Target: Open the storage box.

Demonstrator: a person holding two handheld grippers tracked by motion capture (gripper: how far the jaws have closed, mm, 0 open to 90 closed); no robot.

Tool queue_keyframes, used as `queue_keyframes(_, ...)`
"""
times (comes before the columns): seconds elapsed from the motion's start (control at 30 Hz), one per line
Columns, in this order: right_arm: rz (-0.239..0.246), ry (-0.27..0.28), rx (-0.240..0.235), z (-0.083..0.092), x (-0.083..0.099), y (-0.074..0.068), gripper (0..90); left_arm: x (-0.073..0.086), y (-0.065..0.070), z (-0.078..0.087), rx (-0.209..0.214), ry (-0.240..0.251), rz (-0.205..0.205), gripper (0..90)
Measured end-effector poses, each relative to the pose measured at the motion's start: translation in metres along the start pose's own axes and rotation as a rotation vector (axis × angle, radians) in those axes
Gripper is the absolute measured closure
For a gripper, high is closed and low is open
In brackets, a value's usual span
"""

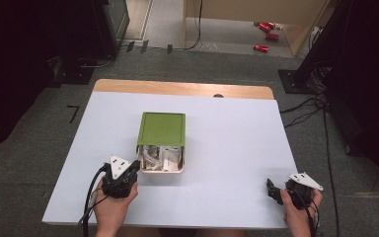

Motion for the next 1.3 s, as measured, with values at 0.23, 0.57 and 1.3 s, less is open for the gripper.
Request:
queue_keyframes(0.23,0.002,0.001,0.001,0.0,0.0,0.0,12.2,0.002,0.002,0.003,0.019,0.0,-0.001,90.0)
queue_keyframes(0.57,0.001,0.002,0.001,0.0,0.0,0.0,12.2,0.008,0.006,0.012,0.036,0.007,-0.003,90.0)
queue_keyframes(1.3,0.003,0.0,0.002,0.0,0.0,0.0,12.2,0.035,0.017,0.045,0.086,-0.001,0.014,90.0)
Point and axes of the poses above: each handheld gripper's, and its own axes: z roughly backward along the jaws, x roughly out of its underside, y roughly to its right, the point moved 9 cm from there along -z, roughly forward along the jaws, and after that the axes turned 3 degrees about y, right-handed, at the moved point
